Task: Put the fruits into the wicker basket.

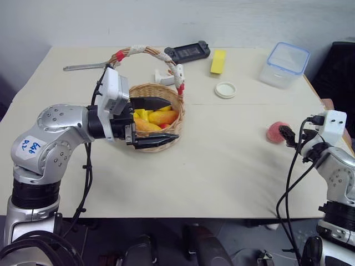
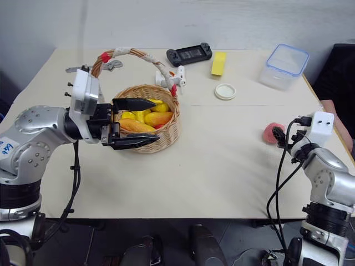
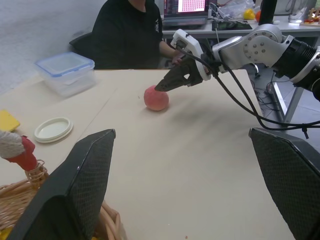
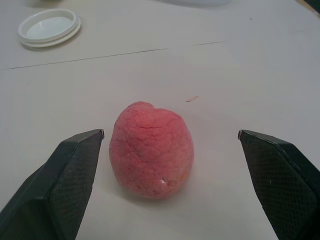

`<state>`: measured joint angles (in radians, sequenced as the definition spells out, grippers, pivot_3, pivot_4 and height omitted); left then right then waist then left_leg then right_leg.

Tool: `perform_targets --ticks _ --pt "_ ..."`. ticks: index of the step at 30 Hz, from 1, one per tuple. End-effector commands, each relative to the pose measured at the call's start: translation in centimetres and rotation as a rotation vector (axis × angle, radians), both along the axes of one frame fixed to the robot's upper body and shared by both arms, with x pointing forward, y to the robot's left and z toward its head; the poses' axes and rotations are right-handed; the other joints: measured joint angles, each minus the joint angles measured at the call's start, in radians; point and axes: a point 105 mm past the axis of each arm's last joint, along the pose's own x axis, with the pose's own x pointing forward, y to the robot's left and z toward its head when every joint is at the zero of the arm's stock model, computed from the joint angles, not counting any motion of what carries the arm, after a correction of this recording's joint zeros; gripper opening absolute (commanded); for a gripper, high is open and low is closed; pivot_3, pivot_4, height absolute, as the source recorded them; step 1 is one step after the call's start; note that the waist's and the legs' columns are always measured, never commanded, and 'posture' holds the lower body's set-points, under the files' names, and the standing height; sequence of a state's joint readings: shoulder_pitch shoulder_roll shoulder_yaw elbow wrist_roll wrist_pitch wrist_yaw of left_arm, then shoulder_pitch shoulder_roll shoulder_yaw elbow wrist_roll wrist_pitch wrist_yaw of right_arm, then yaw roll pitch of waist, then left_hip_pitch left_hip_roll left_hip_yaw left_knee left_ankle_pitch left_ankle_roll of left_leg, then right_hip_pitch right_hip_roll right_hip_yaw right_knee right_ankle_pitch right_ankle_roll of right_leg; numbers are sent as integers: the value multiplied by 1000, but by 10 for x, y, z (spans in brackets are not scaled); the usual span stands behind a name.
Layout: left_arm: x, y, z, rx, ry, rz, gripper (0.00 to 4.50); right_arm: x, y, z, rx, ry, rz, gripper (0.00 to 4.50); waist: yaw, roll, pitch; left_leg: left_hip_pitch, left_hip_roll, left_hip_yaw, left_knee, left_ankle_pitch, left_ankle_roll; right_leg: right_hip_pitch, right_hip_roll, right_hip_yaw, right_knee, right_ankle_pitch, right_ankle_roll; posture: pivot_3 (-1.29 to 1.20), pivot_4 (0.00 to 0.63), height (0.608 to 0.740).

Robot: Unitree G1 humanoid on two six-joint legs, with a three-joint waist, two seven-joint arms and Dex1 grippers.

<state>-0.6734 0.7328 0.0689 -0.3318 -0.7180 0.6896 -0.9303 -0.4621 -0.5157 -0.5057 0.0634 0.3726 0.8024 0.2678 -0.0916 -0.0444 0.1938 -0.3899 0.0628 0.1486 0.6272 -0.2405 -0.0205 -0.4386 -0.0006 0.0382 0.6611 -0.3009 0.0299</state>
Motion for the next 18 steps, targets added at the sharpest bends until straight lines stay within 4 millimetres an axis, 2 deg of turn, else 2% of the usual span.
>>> perform_targets --ticks 1,6,8,12,13,15,18 --pt "0 1 12 -10 -65 4 4500 14 -2 -1 -9 -21 -13 4454 1 0 0 0 0 0 0 0 0 0 0 0 0 0 0 0 150 740" --pt "1 1 12 -5 -70 9 4500 28 1 -16 6 10 15 4454 2 0 0 0 0 0 0 0 0 0 0 0 0 0 0 0 150 740" --pt "1 2 13 -6 -73 12 4500 32 3 -19 0 5 29 4078 1 0 0 0 0 0 0 0 0 0 0 0 0 0 0 0 150 740" --pt "2 3 14 -5 -74 24 4500 34 5 -17 -24 -21 69 2837 1 0 0 0 0 0 0 0 0 0 0 0 0 0 0 0 150 740" --pt "2 4 14 -3 -73 29 4500 31 7 -15 -22 -34 93 2689 1 0 0 0 0 0 0 0 0 0 0 0 0 0 0 0 150 740" --pt "6 16 13 -3 -62 88 4500 15 31 5 -70 -108 296 2561 2 0 0 0 0 0 0 0 0 0 0 0 0 0 0 0 150 740" --pt "10 38 11 -10 -38 181 4500 -7 80 26 -108 -141 569 2548 5 2 1 0 0 0 0 0 0 0 0 0 0 0 1 0 150 740"
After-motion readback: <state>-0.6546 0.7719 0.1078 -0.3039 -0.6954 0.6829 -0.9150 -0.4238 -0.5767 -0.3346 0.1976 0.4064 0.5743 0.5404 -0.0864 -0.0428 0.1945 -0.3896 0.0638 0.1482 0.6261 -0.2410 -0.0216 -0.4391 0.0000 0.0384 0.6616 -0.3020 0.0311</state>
